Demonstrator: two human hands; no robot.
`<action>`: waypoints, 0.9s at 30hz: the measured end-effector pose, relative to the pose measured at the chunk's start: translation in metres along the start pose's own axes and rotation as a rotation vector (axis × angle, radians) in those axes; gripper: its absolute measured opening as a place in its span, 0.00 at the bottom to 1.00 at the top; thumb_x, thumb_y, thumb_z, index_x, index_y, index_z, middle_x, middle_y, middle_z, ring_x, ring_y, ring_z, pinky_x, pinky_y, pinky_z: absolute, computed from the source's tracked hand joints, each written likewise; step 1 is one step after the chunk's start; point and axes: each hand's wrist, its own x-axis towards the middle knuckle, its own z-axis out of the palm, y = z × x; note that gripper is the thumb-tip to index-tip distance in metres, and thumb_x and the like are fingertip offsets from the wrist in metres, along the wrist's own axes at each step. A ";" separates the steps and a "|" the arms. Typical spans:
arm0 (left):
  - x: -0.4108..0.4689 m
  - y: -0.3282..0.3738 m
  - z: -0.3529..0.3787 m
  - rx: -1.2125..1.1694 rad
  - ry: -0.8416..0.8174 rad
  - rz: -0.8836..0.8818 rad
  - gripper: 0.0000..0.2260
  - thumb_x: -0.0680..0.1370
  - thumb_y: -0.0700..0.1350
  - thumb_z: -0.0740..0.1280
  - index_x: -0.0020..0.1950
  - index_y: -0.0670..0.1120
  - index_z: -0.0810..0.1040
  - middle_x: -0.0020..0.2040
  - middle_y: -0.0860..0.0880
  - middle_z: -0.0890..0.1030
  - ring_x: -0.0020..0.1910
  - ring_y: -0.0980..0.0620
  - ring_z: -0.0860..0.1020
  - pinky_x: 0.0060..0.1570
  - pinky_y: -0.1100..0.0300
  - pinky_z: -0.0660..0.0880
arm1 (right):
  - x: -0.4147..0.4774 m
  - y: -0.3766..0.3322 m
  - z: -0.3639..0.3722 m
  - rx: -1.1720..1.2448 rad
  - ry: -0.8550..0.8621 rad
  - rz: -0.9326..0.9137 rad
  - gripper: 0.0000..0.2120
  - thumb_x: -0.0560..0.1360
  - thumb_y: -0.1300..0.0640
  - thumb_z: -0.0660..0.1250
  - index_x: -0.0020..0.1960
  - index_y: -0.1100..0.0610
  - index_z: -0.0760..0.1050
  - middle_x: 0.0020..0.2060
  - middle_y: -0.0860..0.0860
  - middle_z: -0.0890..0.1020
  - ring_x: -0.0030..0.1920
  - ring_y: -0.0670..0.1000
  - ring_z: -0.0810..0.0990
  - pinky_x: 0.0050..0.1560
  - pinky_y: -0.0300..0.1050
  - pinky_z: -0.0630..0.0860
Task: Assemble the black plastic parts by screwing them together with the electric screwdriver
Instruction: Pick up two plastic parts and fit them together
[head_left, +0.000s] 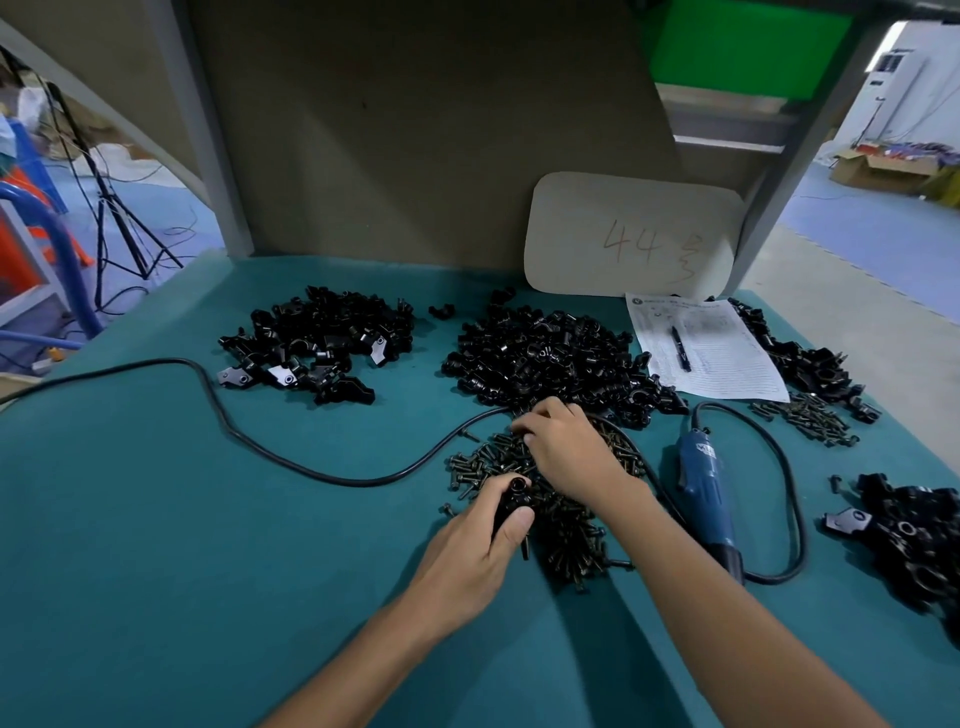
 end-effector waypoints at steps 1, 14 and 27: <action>0.000 0.000 0.000 -0.002 -0.001 -0.001 0.23 0.79 0.74 0.48 0.71 0.69 0.59 0.54 0.60 0.80 0.52 0.63 0.78 0.55 0.50 0.78 | 0.005 0.001 0.002 -0.052 -0.023 -0.024 0.16 0.85 0.59 0.59 0.72 0.54 0.74 0.67 0.56 0.72 0.62 0.60 0.70 0.66 0.53 0.69; 0.001 -0.002 0.002 0.034 0.019 0.018 0.21 0.80 0.71 0.49 0.71 0.67 0.60 0.56 0.60 0.80 0.55 0.61 0.79 0.56 0.49 0.78 | -0.061 -0.006 -0.042 0.579 0.118 0.202 0.06 0.82 0.53 0.68 0.57 0.47 0.81 0.48 0.42 0.85 0.49 0.41 0.82 0.50 0.34 0.76; 0.002 0.001 0.003 0.140 0.026 0.022 0.19 0.82 0.67 0.50 0.71 0.63 0.61 0.49 0.59 0.76 0.47 0.55 0.77 0.45 0.55 0.72 | -0.115 -0.026 -0.014 0.988 0.219 0.232 0.08 0.79 0.58 0.72 0.52 0.46 0.84 0.45 0.45 0.87 0.45 0.48 0.86 0.47 0.43 0.83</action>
